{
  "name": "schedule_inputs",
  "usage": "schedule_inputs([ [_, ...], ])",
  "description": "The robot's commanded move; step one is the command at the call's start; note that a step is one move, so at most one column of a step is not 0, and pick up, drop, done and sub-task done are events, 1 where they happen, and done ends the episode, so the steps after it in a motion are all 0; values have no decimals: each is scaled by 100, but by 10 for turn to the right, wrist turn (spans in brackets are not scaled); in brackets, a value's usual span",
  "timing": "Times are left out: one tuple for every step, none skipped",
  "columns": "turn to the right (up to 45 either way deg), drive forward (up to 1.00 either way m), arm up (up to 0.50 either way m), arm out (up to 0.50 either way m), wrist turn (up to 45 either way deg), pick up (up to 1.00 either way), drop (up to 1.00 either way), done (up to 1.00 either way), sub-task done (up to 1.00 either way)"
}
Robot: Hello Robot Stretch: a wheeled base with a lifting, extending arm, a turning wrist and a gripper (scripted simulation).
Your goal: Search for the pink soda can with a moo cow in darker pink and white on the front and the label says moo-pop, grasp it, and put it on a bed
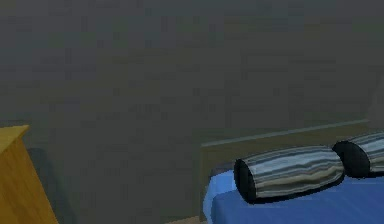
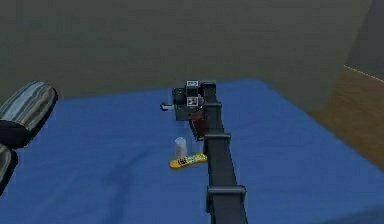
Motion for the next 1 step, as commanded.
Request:
schedule_inputs([
  [0, 0, 0, 0, 0, 0, 0, 100, 0],
])
